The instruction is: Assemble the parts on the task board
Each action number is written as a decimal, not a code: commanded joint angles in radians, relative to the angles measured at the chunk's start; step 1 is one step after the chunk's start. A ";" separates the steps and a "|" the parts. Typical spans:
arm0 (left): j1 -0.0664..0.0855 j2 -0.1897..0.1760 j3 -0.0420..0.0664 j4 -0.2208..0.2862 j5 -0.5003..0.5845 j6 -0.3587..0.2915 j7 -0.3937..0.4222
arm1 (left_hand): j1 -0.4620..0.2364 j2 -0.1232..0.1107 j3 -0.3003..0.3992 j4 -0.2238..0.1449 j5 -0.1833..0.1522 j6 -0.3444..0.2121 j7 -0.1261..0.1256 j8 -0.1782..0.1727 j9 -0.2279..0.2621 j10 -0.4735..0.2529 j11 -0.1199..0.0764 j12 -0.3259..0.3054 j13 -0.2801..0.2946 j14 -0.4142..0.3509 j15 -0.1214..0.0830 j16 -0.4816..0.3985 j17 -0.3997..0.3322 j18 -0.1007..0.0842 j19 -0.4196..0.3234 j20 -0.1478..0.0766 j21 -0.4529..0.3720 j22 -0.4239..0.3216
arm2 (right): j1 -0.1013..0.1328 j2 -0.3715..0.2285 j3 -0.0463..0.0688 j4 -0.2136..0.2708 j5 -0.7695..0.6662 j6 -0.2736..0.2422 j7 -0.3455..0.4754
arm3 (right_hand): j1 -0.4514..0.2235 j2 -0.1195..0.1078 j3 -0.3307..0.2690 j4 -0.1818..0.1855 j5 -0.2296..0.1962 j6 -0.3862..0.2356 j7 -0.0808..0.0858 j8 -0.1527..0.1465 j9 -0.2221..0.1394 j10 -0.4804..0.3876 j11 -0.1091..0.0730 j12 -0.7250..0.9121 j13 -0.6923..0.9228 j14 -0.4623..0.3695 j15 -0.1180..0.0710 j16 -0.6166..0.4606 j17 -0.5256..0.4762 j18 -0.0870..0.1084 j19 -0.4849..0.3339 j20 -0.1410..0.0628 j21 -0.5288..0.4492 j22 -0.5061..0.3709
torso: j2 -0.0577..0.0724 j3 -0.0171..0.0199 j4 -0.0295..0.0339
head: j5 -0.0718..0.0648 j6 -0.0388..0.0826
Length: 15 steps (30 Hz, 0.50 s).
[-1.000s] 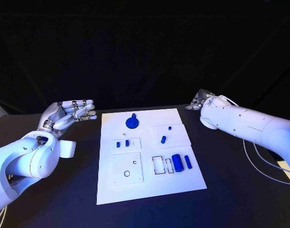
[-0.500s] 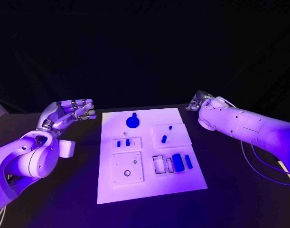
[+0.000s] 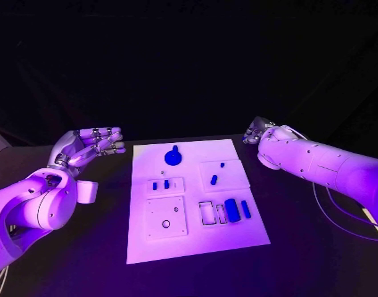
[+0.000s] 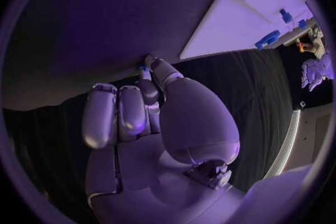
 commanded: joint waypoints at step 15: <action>0.000 -0.005 0.002 0.003 -0.013 0.004 0.002 | 0.004 0.010 0.003 -0.005 -0.001 0.006 -0.001 -0.001 0.000 0.003 0.002 -0.001 0.001 -0.004 -0.001 0.006 0.000 -0.020 0.004 -0.002 0.006 -0.004 | 0.006 -0.071 -0.002 0.120 -0.023 -0.117 0.120 | -0.034 0.040 0.071 -0.064 -0.055 0.025 0.002 0.008 0.037 0.034 -0.010 0.012 0.018 0.007 -0.008 -0.005 0.027 -0.013 0.075 -0.002 0.018 0.184 | -0.001 -0.0011 -0.0016 | 0.004 -0.001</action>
